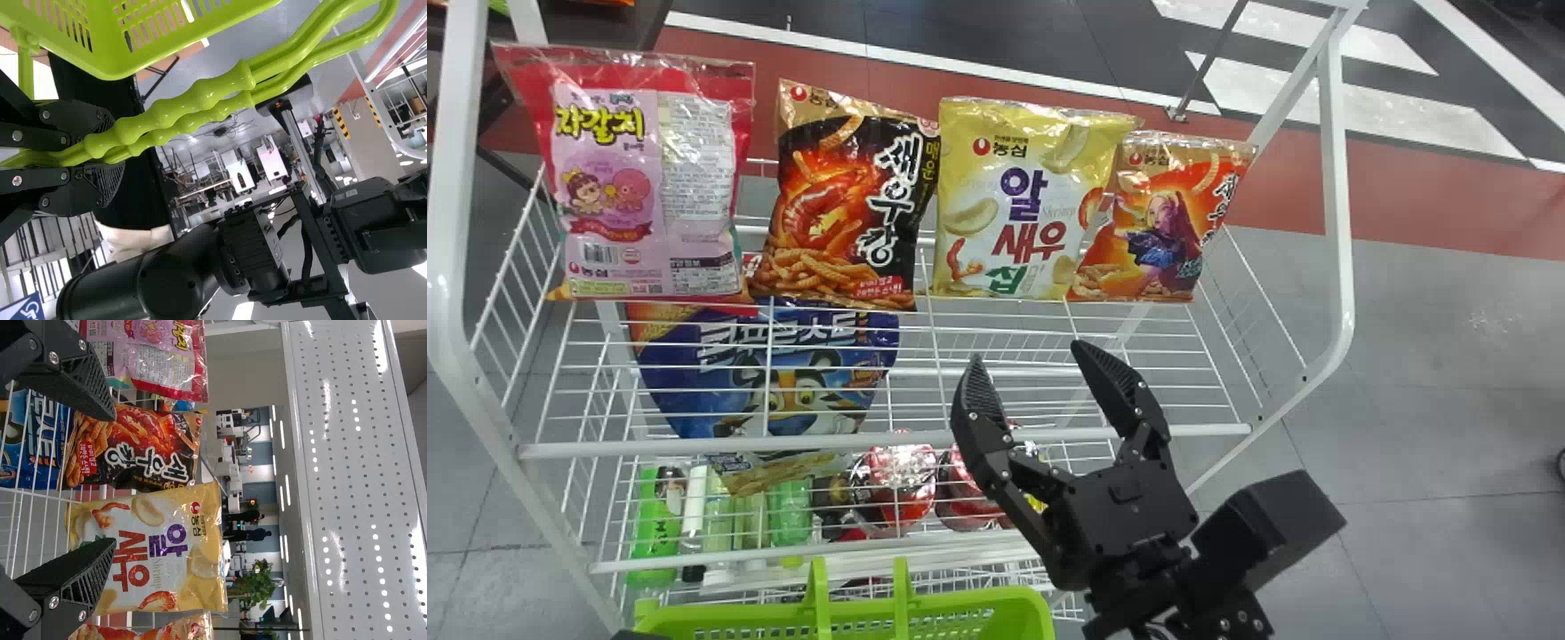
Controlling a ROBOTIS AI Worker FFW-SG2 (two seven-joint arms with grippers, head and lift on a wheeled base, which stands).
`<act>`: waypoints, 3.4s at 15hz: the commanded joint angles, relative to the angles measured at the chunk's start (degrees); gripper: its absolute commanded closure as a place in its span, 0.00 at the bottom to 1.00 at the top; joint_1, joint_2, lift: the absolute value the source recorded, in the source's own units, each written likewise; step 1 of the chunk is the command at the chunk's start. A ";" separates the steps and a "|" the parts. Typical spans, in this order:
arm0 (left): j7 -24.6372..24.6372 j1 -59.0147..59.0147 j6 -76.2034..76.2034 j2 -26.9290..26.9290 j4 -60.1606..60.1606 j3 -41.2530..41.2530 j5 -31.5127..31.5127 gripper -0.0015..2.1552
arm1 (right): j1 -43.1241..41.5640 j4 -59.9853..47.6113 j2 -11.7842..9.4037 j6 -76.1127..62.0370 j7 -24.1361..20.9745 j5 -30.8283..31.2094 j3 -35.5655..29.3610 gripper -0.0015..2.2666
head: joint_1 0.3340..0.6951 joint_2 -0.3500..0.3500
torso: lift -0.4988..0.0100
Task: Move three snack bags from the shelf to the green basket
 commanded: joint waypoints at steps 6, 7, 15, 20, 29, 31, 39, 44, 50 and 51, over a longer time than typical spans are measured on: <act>0.23 -0.08 0.15 0.00 -0.18 -0.24 0.13 0.77 | -18.86 10.95 0.32 5.33 4.92 -0.93 8.34 0.08 | 1.00 0.00 | 0.89; 0.23 0.01 0.15 0.00 -0.18 -0.24 0.13 0.77 | -22.82 14.64 0.58 5.86 6.15 -1.19 10.01 0.08 | 1.00 0.01 | 0.89; 0.41 -1.22 0.85 -0.09 0.35 -1.03 0.22 0.77 | -46.63 39.34 4.54 5.16 8.87 -8.48 15.54 0.08 | 1.00 0.38 | 0.89; 0.06 -2.18 0.67 0.09 1.32 -1.56 0.75 0.77 | -54.10 47.42 6.47 5.86 8.43 -7.34 18.53 0.08 | 1.00 0.48 | 0.89; 0.32 -2.62 0.15 0.09 1.32 -2.00 0.40 0.77 | -58.68 49.53 6.65 19.57 8.87 -4.27 20.82 0.96 | 1.00 0.58 | 0.89; 0.32 -2.54 0.15 0.09 1.23 -2.00 0.40 0.77 | -57.09 47.42 6.30 19.22 8.96 -3.74 20.73 0.99 | 1.00 0.57 | 0.89; 0.23 -2.01 -0.38 0.53 0.70 -2.00 0.13 0.77 | -39.60 15.61 -0.21 31.70 7.11 3.64 16.77 0.99 | 1.00 0.49 | 0.89; 0.23 -2.01 -0.20 0.62 0.53 -2.09 0.05 0.77 | -25.36 -4.70 -5.92 38.55 7.11 -2.33 4.56 0.99 | 1.00 0.22 | 0.89; 0.67 -1.48 -2.14 0.26 0.88 -2.00 -0.13 0.77 | -13.76 -18.32 -9.44 54.90 9.57 -9.28 -9.68 0.99 | 1.00 0.00 | 0.89; 0.76 -1.48 -2.14 0.18 0.97 -1.91 -0.22 0.77 | -12.71 -20.25 -9.44 59.12 9.66 -9.28 -11.35 0.99 | 1.00 0.00 | 0.89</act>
